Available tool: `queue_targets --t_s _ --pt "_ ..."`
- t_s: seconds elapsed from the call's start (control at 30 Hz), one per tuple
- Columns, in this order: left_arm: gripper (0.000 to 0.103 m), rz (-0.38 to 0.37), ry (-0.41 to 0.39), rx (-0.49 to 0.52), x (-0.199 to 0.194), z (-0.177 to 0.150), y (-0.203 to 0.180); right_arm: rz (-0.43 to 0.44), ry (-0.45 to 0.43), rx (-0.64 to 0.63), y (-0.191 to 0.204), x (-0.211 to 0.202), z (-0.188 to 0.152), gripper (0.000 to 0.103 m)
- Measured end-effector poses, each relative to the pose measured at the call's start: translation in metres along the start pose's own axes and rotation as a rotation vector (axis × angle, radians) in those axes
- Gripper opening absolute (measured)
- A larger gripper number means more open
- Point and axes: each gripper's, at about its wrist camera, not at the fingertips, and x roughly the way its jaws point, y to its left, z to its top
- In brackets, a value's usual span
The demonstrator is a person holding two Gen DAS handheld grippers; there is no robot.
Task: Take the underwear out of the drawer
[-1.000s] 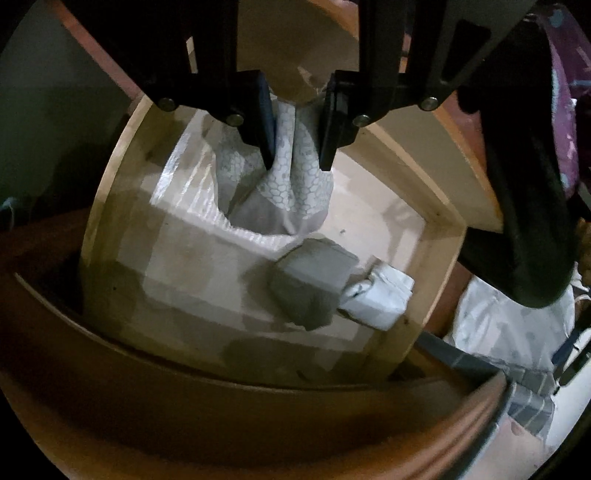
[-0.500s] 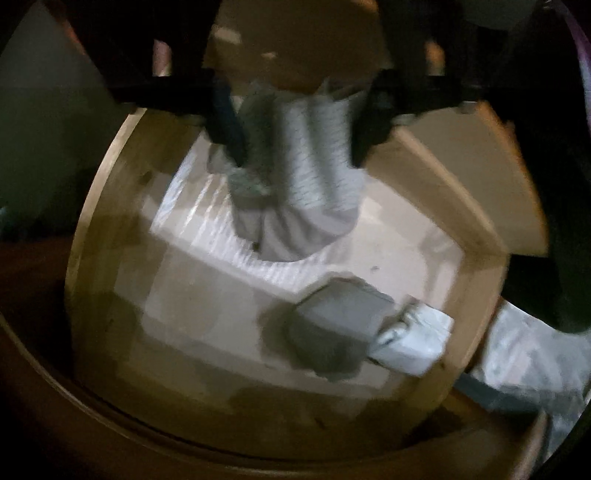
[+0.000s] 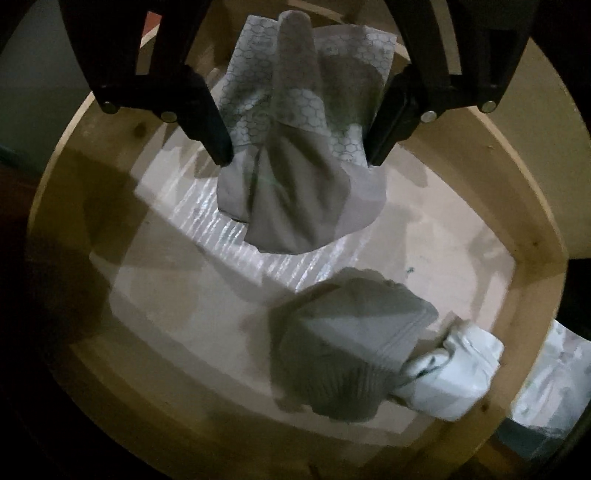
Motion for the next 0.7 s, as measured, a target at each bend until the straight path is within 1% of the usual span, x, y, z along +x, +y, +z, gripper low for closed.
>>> queue_targets --t_s 0.03,0.07,0.1,0.13,0.27,0.3,0.33,0.47,0.5,0.53,0.57,0.6,0.63,0.67,0.7 --pt "0.102 -0.001 0.0 -0.003 0.001 0.0 0.0 0.004 -0.002 -0.001 -0.002 -0.002 0.0 0.051" --pt "0.102 -0.002 0.0 -0.006 0.001 0.001 0.0 0.014 -0.017 -0.006 -0.003 -0.005 -0.003 0.048" --pt "0.102 -0.002 -0.002 -0.006 0.0 0.0 -0.001 0.031 -0.04 -0.01 -0.005 -0.01 -0.006 0.04" --pt "0.102 -0.001 -0.001 -0.003 0.001 0.001 0.001 0.045 -0.057 -0.006 -0.007 -0.014 -0.009 0.037" --pt "0.102 0.0 0.002 -0.004 0.001 0.001 0.0 0.165 -0.171 0.07 -0.024 -0.043 -0.029 0.032" --pt "0.102 -0.001 0.003 -0.004 0.001 0.001 0.0 0.174 -0.192 0.084 -0.027 -0.049 -0.032 0.031" --pt "0.102 -0.001 0.002 -0.005 0.001 0.001 0.001 0.188 -0.219 0.098 -0.03 -0.059 -0.037 0.029" --pt "0.102 0.001 0.002 -0.003 0.001 0.001 0.001 0.303 -0.348 0.165 -0.035 -0.103 -0.062 0.025" --pt "0.102 0.001 0.003 -0.004 0.001 0.001 0.001 0.316 -0.371 0.174 -0.038 -0.11 -0.066 0.021" --pt "0.102 0.001 0.003 -0.004 0.001 0.001 0.001 0.329 -0.4 0.189 -0.039 -0.119 -0.069 0.01" --pt "0.102 0.001 0.003 -0.004 0.001 0.0 0.001 0.344 -0.427 0.207 -0.042 -0.127 -0.074 0.005" --pt "0.102 0.0 0.002 -0.005 0.001 0.001 0.001 0.347 -0.45 0.216 -0.044 -0.135 -0.076 0.005" --pt "0.102 0.0 0.001 -0.005 0.001 0.001 0.001 0.329 -0.456 0.201 -0.045 -0.139 -0.076 0.005" --pt "0.102 0.0 0.001 -0.005 0.001 0.001 0.001 0.303 -0.437 0.182 -0.043 -0.138 -0.073 0.005" --pt "0.102 0.0 0.002 -0.006 0.001 0.001 0.001 0.255 -0.422 0.18 -0.04 -0.134 -0.07 0.005"
